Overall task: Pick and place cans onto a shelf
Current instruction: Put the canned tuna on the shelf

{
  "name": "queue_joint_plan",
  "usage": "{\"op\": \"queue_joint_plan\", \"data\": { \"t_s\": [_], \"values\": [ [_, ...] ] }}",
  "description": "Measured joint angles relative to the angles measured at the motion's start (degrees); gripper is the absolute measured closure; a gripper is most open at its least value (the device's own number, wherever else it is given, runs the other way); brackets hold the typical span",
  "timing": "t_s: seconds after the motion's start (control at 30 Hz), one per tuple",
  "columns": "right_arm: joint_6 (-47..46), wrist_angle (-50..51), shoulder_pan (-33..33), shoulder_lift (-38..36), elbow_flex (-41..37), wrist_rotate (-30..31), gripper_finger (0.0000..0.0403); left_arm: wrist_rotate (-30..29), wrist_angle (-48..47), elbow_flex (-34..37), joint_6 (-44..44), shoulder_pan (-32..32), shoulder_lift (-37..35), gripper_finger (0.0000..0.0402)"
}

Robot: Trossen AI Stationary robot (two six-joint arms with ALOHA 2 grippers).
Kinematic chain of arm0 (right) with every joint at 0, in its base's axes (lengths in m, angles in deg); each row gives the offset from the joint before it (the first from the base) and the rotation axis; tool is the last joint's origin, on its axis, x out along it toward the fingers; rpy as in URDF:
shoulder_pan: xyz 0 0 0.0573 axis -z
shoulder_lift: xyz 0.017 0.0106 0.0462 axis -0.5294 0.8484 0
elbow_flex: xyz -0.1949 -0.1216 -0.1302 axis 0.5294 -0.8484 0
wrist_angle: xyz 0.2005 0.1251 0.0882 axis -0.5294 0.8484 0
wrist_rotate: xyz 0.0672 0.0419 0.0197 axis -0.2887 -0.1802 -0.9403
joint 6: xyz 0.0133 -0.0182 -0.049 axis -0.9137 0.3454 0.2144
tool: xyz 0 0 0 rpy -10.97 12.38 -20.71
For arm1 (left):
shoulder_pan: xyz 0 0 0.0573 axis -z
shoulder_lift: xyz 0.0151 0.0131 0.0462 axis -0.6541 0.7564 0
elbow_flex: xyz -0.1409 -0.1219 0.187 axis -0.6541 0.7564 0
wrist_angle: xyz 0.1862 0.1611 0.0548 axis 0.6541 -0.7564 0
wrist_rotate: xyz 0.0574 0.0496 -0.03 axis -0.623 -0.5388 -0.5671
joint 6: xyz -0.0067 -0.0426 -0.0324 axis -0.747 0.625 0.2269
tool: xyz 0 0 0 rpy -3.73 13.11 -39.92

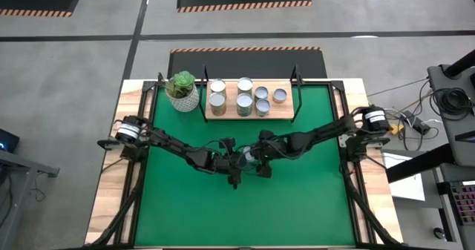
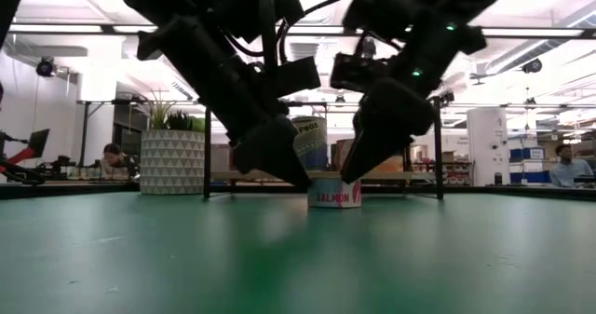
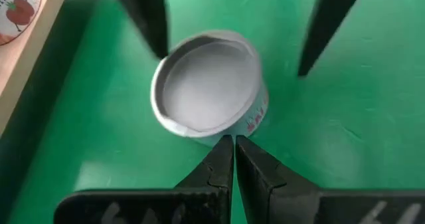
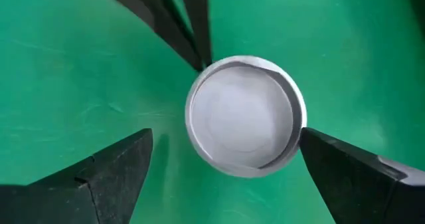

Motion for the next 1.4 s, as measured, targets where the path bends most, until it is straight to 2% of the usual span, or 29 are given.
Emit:
{"op": "queue_joint_plan", "data": {
  "t_s": [0.23, 0.47, 0.77, 0.93, 1.03, 1.1, 1.27, 1.4],
  "values": [
    [1.27, 4.18, 1.95, 4.30, 4.63, 0.00, 0.0035, 0.13, 0.00, 0.07, 0.32, 0.09, 0.02, 0.0401],
    [1.52, 4.81, 2.57, 5.08, 5.45, 0.31, 0.0038, 0.09, 0.19, 0.11, 0.31, 0.07, 0.02, 0.0401],
    [2.13, 4.99, 2.50, 4.65, 5.45, 0.16, 0.0121, 0.03, -0.76, 0.11, -0.45, 0.45, -0.29, 0.0401],
    [4.43, 9.01, 2.46, 1.29, 5.40, -0.02, 0.0133, -1.38, -5.42, 0.11, -1.76, 2.41, -4.74, 0.0401],
    [5.58, 14.55, 2.48, -3.28, 5.87, -0.01, 0.0126, -3.99, -6.85, 0.25, -2.78, 3.70, -8.93, 0.0401],
    [5.98, 22.88, 2.77, -6.31, 8.15, 0.91, 0.0124, -4.46, -7.33, 0.59, -4.75, 4.40, -12.20, 0.0401],
    [6.43, 45.03, 4.36, -11.56, 18.48, 8.50, 0.0123, -4.70, -5.85, 0.74, -9.93, 5.07, -20.59, 0.0401],
    [9.12, 54.18, 7.61, -12.33, 25.55, 9.54, 0.0122, -4.81, -3.39, 0.72, -13.53, 5.01, -25.61, 0.0401]
  ]
}}
